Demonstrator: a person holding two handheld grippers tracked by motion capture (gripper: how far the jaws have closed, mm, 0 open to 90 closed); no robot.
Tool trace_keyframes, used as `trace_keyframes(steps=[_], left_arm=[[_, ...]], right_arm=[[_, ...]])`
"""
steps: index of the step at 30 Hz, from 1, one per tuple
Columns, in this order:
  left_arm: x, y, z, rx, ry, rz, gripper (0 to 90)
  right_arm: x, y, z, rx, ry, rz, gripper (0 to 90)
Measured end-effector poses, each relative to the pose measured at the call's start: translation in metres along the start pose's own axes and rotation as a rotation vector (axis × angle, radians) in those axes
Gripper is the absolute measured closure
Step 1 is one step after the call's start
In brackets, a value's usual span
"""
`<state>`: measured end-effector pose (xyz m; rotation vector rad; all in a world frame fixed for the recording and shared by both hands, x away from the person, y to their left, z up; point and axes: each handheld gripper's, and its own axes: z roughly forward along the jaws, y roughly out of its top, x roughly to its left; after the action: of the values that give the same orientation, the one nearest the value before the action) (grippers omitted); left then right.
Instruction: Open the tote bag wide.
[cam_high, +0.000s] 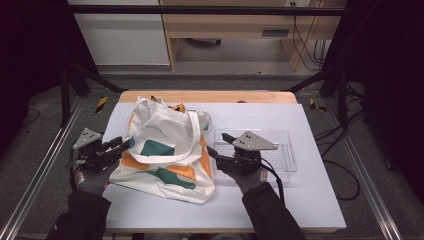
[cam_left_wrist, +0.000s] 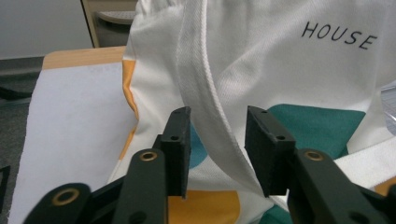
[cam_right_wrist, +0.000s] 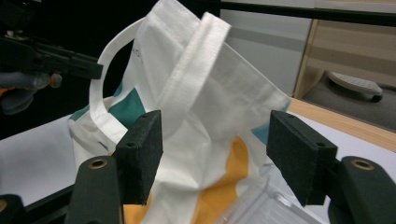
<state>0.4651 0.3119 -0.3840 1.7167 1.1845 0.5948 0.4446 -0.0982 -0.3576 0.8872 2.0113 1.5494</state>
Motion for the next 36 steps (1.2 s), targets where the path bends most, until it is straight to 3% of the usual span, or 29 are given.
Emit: trace_keyframes(steps=[7, 13, 18, 29, 31, 36], left_arm=[[0.003, -0.007, 0.005, 0.037, -0.002, -0.009, 71.1], [0.003, -0.010, 0.007, 0.065, -0.004, 0.016, 81.6], [0.002, -0.013, 0.010, 0.092, 0.004, 0.038, 85.3], [0.000, -0.013, 0.009, 0.094, 0.009, 0.050, 85.9], [0.000, -0.013, 0.009, 0.094, 0.009, 0.050, 85.9], [0.001, -0.013, 0.008, 0.087, 0.010, 0.046, 85.4]], right_arm=[[0.010, 0.011, 0.029, -0.006, 0.029, 0.010, 36.3], [0.012, 0.014, 0.045, -0.009, 0.024, 0.032, 36.2], [0.014, 0.016, 0.057, -0.006, 0.029, 0.051, 37.9], [0.016, 0.016, 0.063, 0.017, 0.049, 0.073, 62.8], [0.015, 0.016, 0.064, 0.032, 0.078, 0.094, 66.9], [0.018, 0.016, 0.062, 0.034, 0.095, 0.083, 80.4]])
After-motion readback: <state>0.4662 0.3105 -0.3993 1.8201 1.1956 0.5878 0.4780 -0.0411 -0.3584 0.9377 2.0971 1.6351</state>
